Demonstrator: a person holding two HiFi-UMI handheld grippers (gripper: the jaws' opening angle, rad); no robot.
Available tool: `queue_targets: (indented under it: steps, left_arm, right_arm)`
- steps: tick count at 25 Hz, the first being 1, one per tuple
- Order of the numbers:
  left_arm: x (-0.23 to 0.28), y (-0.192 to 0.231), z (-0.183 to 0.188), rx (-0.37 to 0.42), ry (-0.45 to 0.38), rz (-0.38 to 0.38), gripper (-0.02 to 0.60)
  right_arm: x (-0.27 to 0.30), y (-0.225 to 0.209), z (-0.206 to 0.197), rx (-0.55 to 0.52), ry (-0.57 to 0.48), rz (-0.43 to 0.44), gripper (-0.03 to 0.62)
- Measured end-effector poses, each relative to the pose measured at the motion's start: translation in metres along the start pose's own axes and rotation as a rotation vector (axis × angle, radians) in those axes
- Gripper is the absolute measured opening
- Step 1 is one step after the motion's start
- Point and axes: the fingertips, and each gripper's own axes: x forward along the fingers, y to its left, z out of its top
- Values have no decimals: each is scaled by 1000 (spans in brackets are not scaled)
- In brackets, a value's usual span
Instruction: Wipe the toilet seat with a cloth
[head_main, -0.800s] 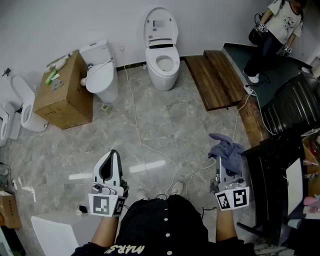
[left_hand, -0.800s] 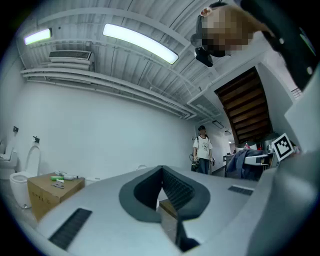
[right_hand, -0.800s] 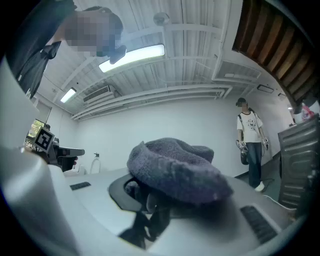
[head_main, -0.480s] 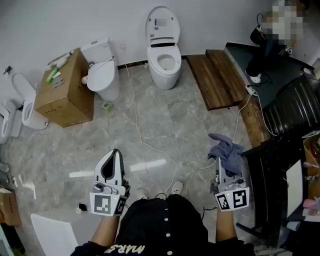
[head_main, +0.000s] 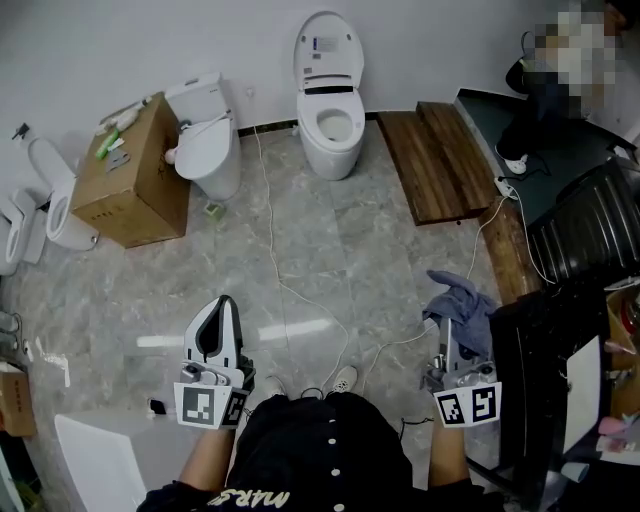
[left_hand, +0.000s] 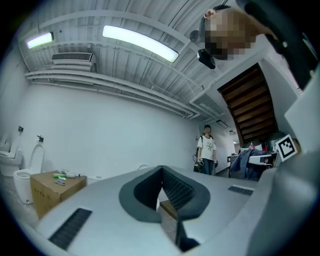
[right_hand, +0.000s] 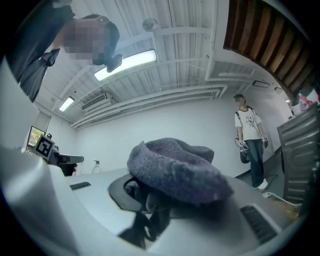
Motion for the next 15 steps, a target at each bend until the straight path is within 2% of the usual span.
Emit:
queue_targets:
  steps: [2,5,9,15]
  left_arm:
    - [3,-7,-4,-2,20,20,11]
    - [10,-25,0,21,-19,24,11]
    - [17,-44,-5,35,-16,26,11]
    - [31,-48,-5,44,-17,36,11]
  right_arm:
    - [1,-11,1,6,-1,16,95]
    - [3,-24,1,6,0,43,95]
    - [7,-43,2,3,-7,53,95]
    - [18,-55,1,7,-14,58,95]
